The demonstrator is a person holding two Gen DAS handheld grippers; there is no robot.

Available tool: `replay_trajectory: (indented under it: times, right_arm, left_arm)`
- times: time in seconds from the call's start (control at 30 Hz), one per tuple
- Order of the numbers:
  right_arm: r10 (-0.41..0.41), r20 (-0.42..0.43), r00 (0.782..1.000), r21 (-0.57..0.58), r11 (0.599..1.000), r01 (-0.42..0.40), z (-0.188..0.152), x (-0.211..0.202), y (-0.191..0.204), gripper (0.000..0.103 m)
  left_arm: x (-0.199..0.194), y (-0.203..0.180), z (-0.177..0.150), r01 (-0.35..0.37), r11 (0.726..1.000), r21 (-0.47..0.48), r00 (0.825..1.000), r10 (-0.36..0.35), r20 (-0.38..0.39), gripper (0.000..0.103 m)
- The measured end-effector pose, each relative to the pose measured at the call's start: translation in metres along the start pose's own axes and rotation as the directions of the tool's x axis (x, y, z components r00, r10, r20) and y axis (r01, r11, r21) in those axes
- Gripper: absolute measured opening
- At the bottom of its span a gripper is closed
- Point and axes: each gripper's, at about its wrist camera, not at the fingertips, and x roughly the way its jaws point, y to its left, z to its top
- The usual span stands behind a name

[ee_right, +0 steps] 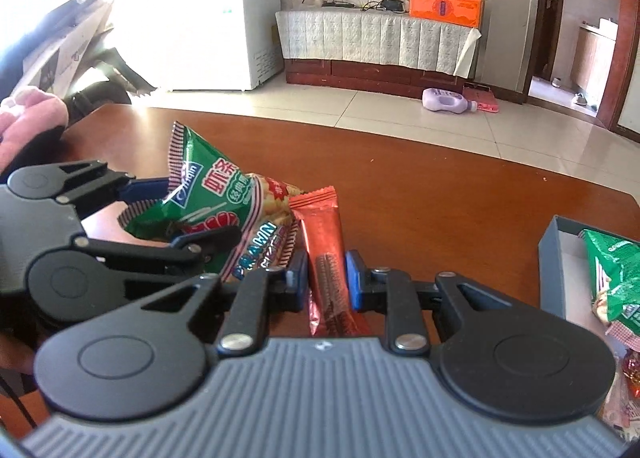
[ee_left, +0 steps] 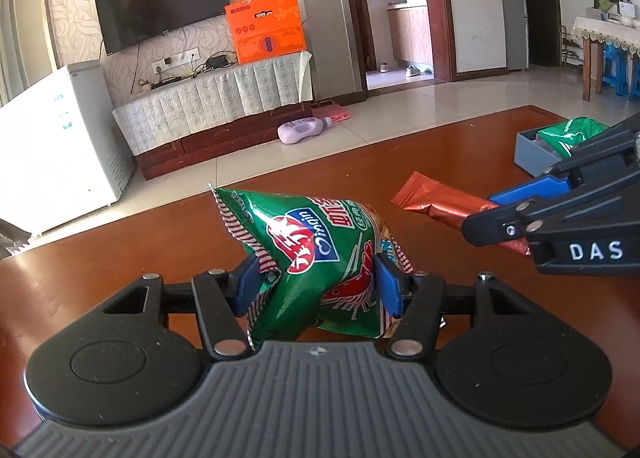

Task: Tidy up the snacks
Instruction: 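Carry the cracker bag with the left gripper while the right gripper carries the candy bar over the box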

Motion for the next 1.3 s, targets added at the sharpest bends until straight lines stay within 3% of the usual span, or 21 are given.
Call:
replay_trajectory:
  times: [0.33, 1.3]
  right_arm:
    - [-0.026, 0.027, 0.999, 0.031, 0.999, 0.026, -0.009, -0.025, -0.009, 0.024]
    - [-0.120, 0.080, 0.990, 0.120, 0.987, 0.110, -0.036, -0.086, -0.062, 0.024]
  left_arm:
    - [-0.012, -0.015, 0.009, 0.016, 1.000, -0.012, 1.000, -0.015, 0.027, 0.064]
    - [-0.021, -0.110, 0.040, 0.114, 0.993, 0.041, 0.989, -0.118, 0.086, 0.062]
